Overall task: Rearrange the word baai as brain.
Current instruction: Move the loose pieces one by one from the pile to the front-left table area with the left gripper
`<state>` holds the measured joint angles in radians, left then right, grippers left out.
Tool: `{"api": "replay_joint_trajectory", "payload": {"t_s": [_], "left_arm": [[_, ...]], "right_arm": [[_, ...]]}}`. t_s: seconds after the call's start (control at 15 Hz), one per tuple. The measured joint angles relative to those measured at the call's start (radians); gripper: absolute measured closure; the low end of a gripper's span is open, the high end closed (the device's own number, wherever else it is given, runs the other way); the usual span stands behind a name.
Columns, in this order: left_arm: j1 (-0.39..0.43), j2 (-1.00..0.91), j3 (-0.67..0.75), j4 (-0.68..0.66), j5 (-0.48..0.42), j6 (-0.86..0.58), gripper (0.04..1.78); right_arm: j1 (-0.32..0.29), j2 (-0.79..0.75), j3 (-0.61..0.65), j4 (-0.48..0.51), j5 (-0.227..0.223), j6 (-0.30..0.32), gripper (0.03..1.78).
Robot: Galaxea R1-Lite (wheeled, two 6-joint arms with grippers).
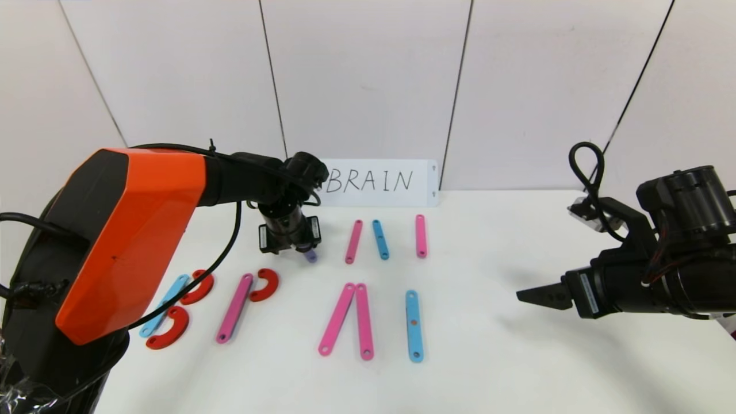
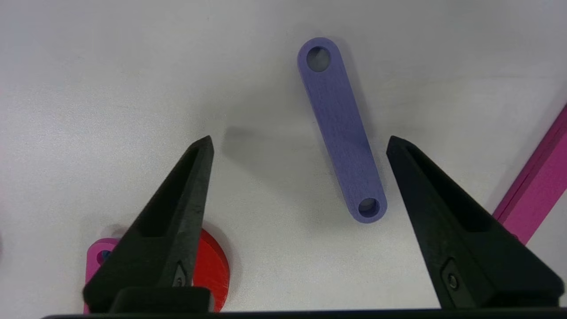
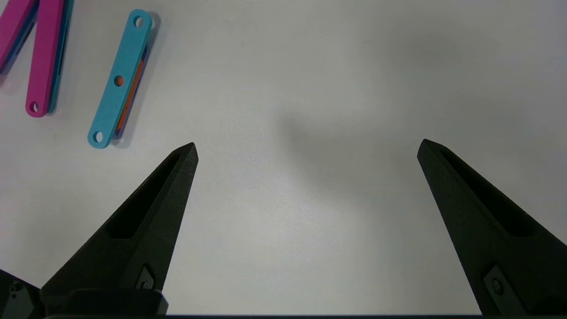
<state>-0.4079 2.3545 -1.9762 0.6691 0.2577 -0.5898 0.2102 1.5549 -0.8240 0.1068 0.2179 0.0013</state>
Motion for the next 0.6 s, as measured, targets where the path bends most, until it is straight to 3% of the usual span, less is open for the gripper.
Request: {"api": "replay_joint_trajectory", "payload": {"t_s": [0.33,0.4,0.6], "left_arm": [[-0.009,0.009,0.000,-0.001,-0.001,0.000,1.42],[-0.009,0.010,0.000,-0.001,-0.002,0.000,1.52],[-0.010,0.009,0.000,0.002,0.000,0.000,1.55]], "right_arm": [[0.001,-0.004,0.001,0.000,0.000,0.000,0.07],[0.001,-0.004,0.002,0.000,0.000,0.000,0.07],[0.003,-0.006,0.002,0.000,0.000,0.000,0.07]]}}
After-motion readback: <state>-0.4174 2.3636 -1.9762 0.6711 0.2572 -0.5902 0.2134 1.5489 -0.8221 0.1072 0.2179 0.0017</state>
